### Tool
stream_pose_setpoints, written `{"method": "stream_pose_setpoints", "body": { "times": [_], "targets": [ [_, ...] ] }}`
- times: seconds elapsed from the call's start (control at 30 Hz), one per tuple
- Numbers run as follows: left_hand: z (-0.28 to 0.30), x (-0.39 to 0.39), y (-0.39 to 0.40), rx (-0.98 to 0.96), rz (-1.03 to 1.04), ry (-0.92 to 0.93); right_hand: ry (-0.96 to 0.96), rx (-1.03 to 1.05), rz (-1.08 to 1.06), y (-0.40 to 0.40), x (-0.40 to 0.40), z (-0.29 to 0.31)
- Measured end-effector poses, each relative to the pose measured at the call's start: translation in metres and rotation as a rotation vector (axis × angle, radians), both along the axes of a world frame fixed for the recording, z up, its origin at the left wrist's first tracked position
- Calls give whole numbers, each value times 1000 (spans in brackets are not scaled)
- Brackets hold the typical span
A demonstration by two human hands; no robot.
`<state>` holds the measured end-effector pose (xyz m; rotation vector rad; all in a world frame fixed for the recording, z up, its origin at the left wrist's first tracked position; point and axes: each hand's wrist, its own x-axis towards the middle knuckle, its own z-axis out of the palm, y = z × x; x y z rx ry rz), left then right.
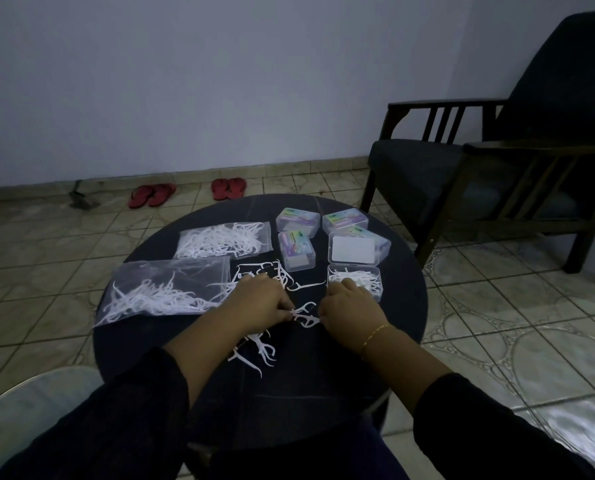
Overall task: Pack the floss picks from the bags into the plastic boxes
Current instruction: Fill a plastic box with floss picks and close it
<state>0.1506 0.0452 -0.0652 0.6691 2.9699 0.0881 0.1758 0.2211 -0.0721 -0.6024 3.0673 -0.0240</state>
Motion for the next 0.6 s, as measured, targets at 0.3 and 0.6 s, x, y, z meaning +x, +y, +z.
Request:
{"method": "stream_pose_setpoints", "body": {
  "times": [0.3,0.6],
  "targets": [
    [2,-1,11,-81,-12,31,-187,108,-57,8,1,10],
    [4,3,19,-191,-18,62,-190,53,-148,28,3,5]
  ]
}}
